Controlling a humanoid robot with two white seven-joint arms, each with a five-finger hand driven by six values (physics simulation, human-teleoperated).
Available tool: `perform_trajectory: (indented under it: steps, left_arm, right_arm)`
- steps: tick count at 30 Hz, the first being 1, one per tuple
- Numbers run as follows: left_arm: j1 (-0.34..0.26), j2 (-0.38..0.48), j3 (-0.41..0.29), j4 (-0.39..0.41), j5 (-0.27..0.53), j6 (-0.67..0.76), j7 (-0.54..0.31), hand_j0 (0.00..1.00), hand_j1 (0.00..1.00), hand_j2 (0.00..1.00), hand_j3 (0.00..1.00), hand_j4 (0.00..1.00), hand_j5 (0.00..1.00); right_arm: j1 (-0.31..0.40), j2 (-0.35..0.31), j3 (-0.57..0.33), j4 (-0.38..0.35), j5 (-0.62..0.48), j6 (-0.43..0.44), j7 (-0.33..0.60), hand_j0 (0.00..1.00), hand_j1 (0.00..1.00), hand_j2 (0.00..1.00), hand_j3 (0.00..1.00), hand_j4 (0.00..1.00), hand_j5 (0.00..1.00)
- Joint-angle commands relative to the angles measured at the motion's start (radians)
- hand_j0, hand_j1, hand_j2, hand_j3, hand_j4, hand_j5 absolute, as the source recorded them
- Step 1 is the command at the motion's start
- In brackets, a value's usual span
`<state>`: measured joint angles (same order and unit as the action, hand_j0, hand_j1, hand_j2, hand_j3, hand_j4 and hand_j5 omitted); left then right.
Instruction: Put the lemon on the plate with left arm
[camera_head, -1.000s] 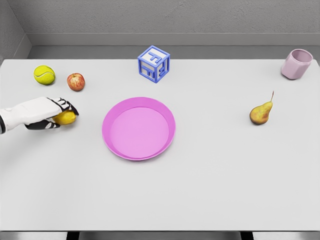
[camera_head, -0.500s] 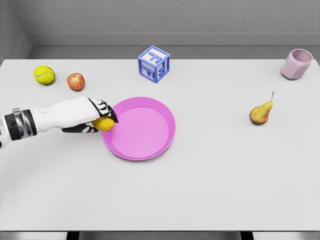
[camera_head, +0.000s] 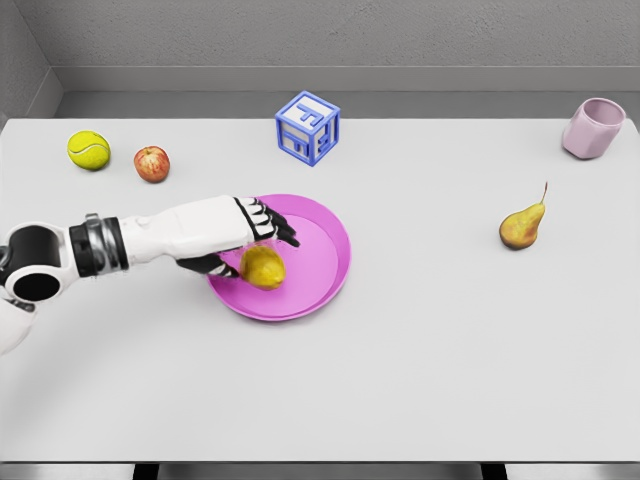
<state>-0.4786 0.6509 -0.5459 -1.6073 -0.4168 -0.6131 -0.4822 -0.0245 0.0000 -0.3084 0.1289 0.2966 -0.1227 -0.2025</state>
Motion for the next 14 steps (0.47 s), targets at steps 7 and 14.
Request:
perform_trajectory:
  steps: [7,14]
  left_arm:
    - [0.034,0.151,0.202,0.147,0.047,0.002,0.005,1.0,1.0,1.0,1.0,1.0,1.0]
    - [0.061,0.153,0.23,0.202,0.059,0.002,0.001,1.0,1.0,1.0,1.0,1.0,1.0]
  right_arm:
    - [0.0,0.0,0.0,0.0,-0.001,0.0,0.0,1.0,1.0,1.0,1.0,1.0,1.0]
    - [0.0,0.0,0.0,0.0,-0.001,0.0,0.0,1.0,1.0,1.0,1.0,1.0,1.0]
